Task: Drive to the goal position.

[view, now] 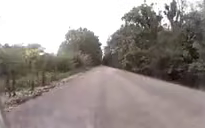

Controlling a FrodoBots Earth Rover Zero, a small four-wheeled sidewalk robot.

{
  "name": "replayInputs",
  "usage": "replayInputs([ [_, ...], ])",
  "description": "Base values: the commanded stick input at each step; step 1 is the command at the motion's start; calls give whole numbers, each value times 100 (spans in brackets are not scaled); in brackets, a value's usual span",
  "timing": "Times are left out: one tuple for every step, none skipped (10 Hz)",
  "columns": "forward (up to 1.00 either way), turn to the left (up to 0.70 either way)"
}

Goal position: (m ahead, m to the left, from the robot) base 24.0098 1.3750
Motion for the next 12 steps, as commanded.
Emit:
replayInputs([
  [70, 0],
  [70, 0],
  [70, 0],
  [70, 0],
  [70, 0],
  [70, 0],
  [70, 0],
  [70, 0],
  [70, 0],
  [70, 0],
  [70, 0],
  [70, 0],
])
